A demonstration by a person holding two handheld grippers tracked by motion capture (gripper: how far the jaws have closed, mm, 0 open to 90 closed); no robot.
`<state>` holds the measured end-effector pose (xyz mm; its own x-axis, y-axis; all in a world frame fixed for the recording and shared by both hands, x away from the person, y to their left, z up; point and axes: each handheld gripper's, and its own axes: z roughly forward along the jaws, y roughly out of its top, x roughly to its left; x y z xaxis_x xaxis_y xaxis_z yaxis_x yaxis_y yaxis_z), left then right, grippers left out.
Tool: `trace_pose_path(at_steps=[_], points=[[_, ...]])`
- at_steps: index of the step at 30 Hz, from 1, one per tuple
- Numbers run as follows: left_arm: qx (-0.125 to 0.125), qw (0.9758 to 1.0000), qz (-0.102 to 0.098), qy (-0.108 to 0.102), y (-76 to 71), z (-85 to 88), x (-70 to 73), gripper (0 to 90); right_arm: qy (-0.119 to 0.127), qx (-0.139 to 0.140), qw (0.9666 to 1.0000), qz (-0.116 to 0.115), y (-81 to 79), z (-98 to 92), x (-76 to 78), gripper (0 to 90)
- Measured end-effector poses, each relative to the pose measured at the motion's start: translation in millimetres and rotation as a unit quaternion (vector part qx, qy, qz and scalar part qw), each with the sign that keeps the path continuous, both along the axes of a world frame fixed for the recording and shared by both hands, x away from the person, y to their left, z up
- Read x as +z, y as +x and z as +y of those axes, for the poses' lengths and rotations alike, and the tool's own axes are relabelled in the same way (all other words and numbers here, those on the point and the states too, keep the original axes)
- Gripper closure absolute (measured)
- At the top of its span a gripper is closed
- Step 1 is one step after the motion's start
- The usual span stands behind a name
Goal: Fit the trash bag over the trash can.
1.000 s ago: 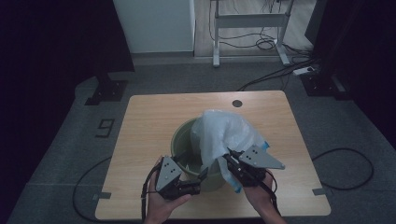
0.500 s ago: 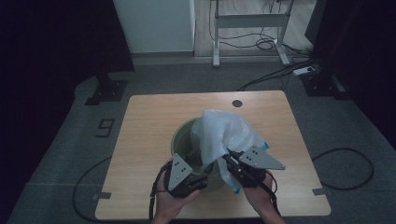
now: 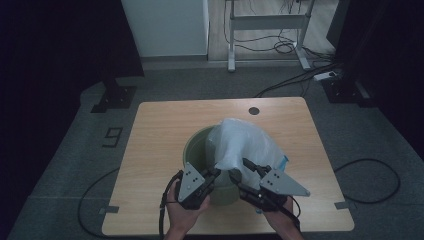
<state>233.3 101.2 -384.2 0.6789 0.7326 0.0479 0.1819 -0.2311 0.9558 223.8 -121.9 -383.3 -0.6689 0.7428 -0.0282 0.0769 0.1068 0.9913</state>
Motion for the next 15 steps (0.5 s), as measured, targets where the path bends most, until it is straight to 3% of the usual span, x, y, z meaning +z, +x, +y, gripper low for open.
trace_pose_path(at_steps=[5,10,15], points=[[0.020,0.9996,0.007,-0.017,3.5,8.1,-0.1,89.8,0.010,-0.013,0.9998,-0.007,-23.2,-8.9,-10.6,30.3],[0.040,0.9985,0.008,-0.036,4.2,18.2,2.5,89.9,0.018,-0.035,0.9992,-0.005,-40.5,-19.7,-26.9,27.5],[0.053,0.9974,0.012,-0.047,4.4,34.6,4.9,89.9,0.018,-0.046,0.9987,0.010,-45.0,-32.8,-47.7,27.0]])
